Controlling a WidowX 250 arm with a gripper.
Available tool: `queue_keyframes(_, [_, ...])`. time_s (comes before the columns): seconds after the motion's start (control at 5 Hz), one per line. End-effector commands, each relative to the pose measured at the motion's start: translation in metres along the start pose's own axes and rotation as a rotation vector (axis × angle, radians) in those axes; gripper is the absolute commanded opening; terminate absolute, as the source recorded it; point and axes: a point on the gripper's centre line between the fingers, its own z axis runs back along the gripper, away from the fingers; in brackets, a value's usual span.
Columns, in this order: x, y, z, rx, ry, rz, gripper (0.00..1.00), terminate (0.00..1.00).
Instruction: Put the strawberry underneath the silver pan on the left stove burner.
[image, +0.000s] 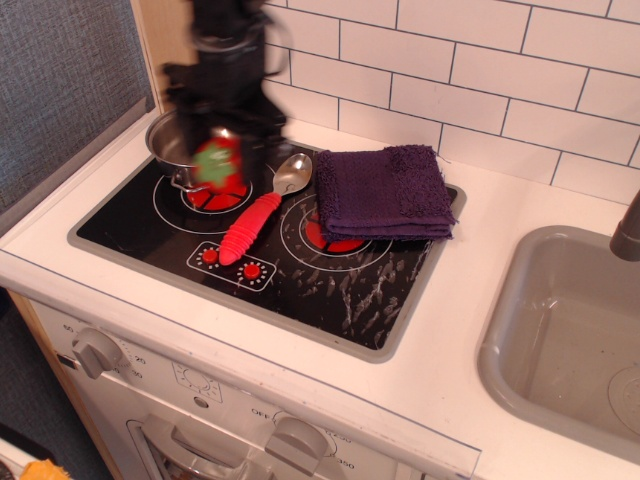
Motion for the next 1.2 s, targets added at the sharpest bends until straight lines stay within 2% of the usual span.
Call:
queue_keyframes(0.0, [-0.040, 0.050, 0.001, 0.017, 0.032, 0.127, 0.00, 0.00])
queue_keyframes(0.2, [-0.042, 0.057, -0.015, 0.014, 0.067, 0.143, 0.00, 0.00])
queue_keyframes(0.4, [-0.039, 0.060, -0.030, 0.044, 0.090, 0.169, 0.00, 0.00])
queue_keyframes(0.6, [-0.038, 0.061, -0.034, 0.057, 0.086, 0.215, 0.00, 0.00])
queue_keyframes(0.8, [-0.040, 0.059, -0.035, 0.054, 0.092, 0.222, 1.00, 0.00])
queue_keyframes(1.0, [-0.040, 0.058, -0.030, 0.028, 0.062, 0.222, 1.00, 0.00])
